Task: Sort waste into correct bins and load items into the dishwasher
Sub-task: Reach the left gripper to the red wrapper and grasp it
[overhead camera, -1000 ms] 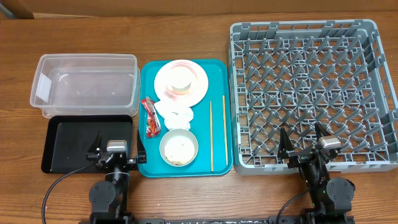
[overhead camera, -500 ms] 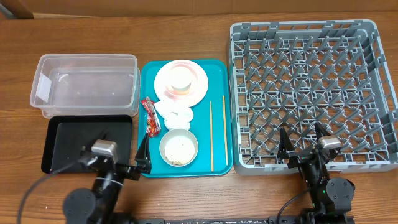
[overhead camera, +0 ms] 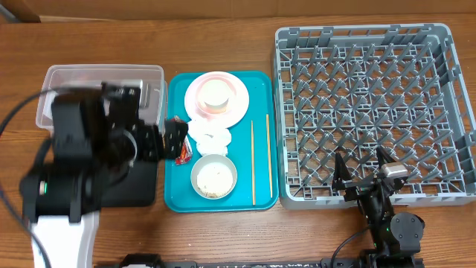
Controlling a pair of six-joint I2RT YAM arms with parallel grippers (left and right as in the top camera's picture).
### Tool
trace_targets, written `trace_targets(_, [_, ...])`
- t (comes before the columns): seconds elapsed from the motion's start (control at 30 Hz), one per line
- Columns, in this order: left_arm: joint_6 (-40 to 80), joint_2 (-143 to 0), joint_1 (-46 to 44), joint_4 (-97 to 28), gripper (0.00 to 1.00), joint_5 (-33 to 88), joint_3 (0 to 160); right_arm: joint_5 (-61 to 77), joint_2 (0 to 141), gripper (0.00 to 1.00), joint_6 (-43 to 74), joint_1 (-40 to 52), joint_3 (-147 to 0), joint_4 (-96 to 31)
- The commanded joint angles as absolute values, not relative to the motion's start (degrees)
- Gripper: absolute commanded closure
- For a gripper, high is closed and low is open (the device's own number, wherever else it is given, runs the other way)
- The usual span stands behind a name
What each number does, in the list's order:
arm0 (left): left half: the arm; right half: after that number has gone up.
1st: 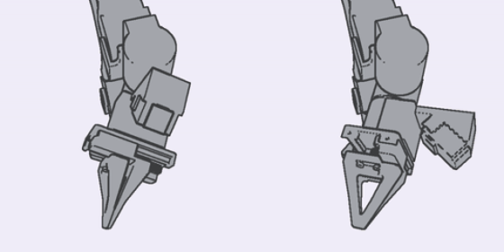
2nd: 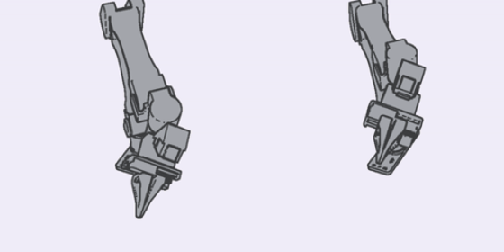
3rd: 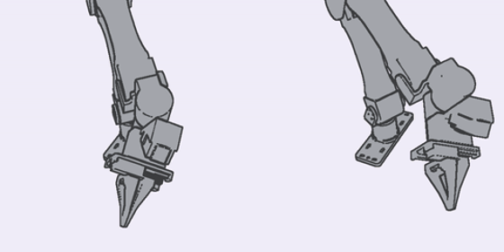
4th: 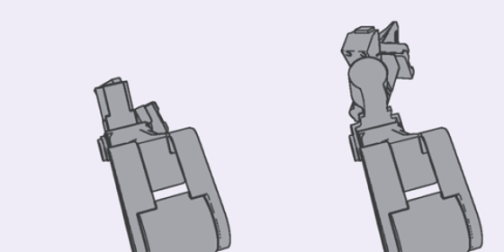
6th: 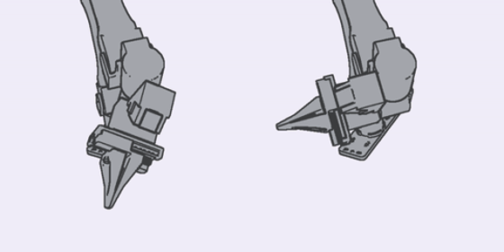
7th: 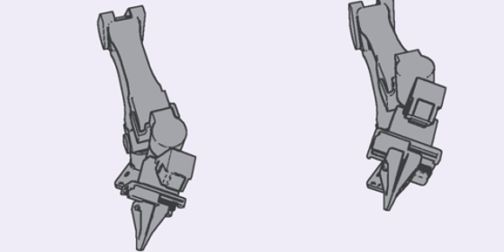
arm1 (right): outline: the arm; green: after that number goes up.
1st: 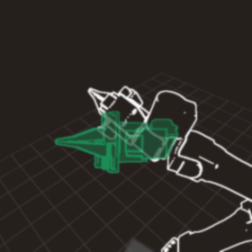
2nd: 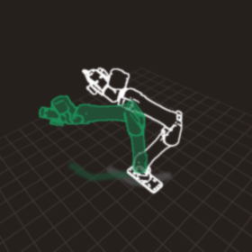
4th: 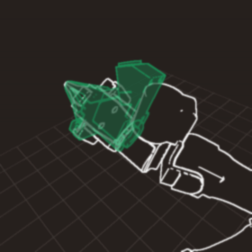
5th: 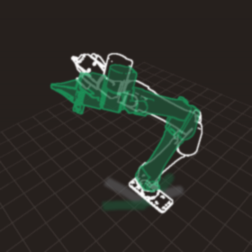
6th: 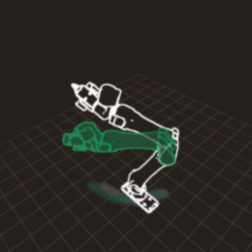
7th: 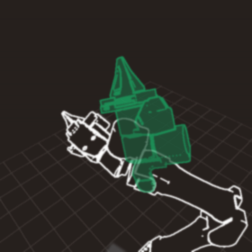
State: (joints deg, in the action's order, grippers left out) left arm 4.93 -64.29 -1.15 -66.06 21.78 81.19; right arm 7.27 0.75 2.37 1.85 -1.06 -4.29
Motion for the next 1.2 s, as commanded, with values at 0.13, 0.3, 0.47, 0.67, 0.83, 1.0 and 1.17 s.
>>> trace_targets(0.13, [8.5,-75.5,-1.5,-69.3,0.0,30.0,85.4,7.4,0.5,0.0,2.6,1.5,-0.4,-4.0])
trace_targets(0.3, [9.9,-77.4,-1.5,-71.0,0.2,33.1,85.4,7.4,0.5,0.0,2.6,1.5,-0.4,-4.0])
trace_targets(0.47, [9.8,-77.5,-1.5,-72.1,0.11,34.0,85.4,7.4,0.5,0.0,2.6,1.5,-0.4,-4.0])
trace_targets(0.67, [9.3,-77.5,-1.5,-71.5,0.22,32.8,85.4,7.4,0.5,0.0,2.6,1.5,-0.4,-4.0])
trace_targets(0.83, [14.9,-77.5,-2.4,-71.1,0.52,28.0,85.4,7.4,0.5,0.0,2.6,1.5,-0.4,-4.0])
trace_targets(1.0, [22.4,-77.5,-7.6,-72.2,0.5,13.8,85.4,7.4,0.5,0.0,2.6,1.5,-0.4,-4.0])
trace_targets(1.17, [30.2,-77.5,-13.5,-73.1,0.48,-0.3,85.0,7.4,0.5,0.0,2.6,1.5,-0.4,-4.0])
